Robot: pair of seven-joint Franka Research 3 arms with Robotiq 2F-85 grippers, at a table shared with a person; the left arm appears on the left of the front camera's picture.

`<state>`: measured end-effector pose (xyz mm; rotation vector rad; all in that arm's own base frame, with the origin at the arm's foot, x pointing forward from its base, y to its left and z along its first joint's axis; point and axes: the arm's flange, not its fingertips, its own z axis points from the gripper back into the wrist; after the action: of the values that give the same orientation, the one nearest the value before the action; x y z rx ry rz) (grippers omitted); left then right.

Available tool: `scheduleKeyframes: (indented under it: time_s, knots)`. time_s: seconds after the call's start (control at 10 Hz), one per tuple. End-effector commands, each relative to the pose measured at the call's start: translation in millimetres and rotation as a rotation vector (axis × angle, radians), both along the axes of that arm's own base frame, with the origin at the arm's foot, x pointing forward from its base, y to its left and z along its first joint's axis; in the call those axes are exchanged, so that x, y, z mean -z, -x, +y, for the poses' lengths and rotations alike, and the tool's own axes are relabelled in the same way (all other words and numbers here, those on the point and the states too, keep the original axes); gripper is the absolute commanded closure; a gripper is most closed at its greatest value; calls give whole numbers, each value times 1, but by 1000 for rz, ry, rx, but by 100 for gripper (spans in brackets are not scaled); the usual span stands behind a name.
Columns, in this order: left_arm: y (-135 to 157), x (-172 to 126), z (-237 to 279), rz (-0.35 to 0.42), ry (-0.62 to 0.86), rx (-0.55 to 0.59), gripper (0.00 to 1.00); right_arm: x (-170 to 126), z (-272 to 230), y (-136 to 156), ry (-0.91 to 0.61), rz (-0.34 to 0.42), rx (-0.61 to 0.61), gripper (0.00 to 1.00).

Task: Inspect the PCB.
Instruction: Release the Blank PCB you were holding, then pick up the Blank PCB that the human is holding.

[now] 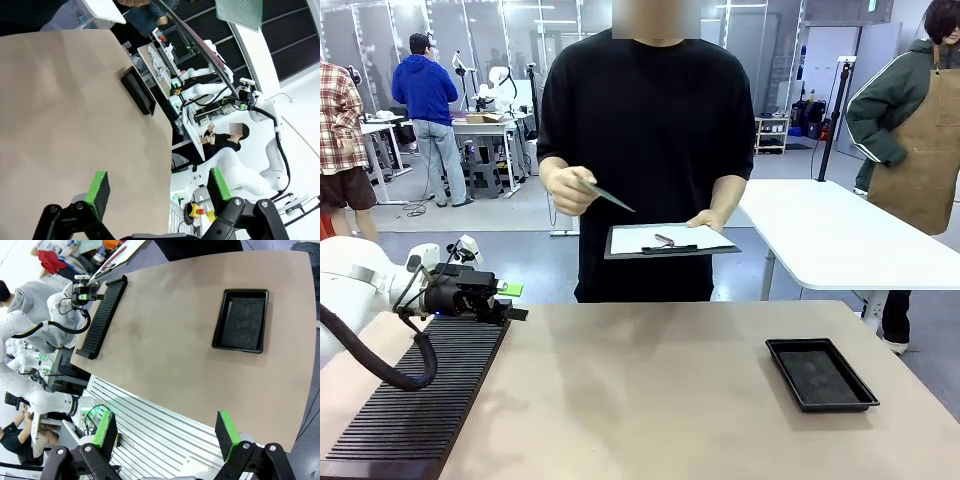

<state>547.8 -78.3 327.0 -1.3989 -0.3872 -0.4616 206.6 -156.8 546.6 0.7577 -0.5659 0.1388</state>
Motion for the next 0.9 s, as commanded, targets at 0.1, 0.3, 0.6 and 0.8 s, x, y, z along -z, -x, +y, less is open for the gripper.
scheduleKeyframes:
  time_s: [0.1,0.3,0.6,0.8]
  knots:
    - [-4,3,-3,15,6,-4,0,0,0,1,-9,-11,-9,0]
    - [-4,3,-3,15,6,-4,0,0,0,1,-9,-11,-9,0]
    - [-4,3,-3,15,6,-4,0,0,0,1,-9,-11,-9,0]
    - [-4,3,-3,15,6,-4,0,0,0,1,-9,-11,-9,0]
